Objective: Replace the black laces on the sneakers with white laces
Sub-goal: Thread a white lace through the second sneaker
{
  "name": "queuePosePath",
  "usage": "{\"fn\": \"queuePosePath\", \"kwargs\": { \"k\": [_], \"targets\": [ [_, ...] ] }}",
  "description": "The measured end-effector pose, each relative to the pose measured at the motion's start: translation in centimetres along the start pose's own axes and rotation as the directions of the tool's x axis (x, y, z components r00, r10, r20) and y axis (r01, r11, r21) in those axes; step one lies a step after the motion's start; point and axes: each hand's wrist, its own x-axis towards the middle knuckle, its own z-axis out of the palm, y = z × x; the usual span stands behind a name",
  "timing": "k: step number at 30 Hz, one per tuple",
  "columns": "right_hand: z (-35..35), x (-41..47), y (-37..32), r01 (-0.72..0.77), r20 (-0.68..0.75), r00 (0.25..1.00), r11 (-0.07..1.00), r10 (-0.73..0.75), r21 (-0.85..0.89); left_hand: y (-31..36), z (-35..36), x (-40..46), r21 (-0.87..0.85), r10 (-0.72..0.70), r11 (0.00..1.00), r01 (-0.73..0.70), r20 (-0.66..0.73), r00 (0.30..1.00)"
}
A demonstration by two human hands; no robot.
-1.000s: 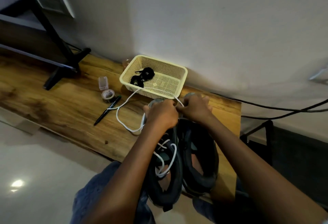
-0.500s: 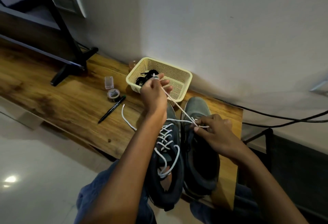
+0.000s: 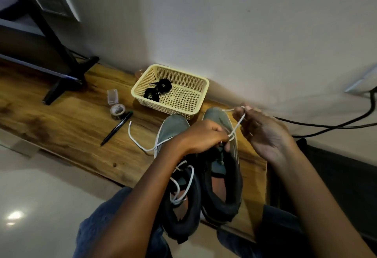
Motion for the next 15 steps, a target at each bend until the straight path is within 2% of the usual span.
{"fn": "queuePosePath", "kwargs": {
  "k": [6,10,13,15],
  "targets": [
    [-1.8,1.4,-0.5,0.119,-0.2,0.975,0.987,-0.096,0.107,-0.9,-1.2,-0.1,0.211,-0.14,0.964,0.163,-0.124,0.982],
    [-3.2,1.9,-0.8,0.209,-0.335,0.93,0.969,-0.155,0.133,-2.3,-2.2,0.0,0.399,-0.278,0.824,0.402,-0.333,0.901],
    [-3.5,1.3,-1.2,0.257,-0.304,0.918,0.966,-0.254,-0.03,-2.5,-2.4,0.0,0.435,-0.295,0.769,0.469,-0.408,0.864],
    [-3.2,0.8,-1.1,0.21,-0.192,0.945,0.942,-0.263,-0.261,-2.4,-2.2,0.0,0.468,-0.287,0.743,0.478,-0.423,0.86]
  ]
}}
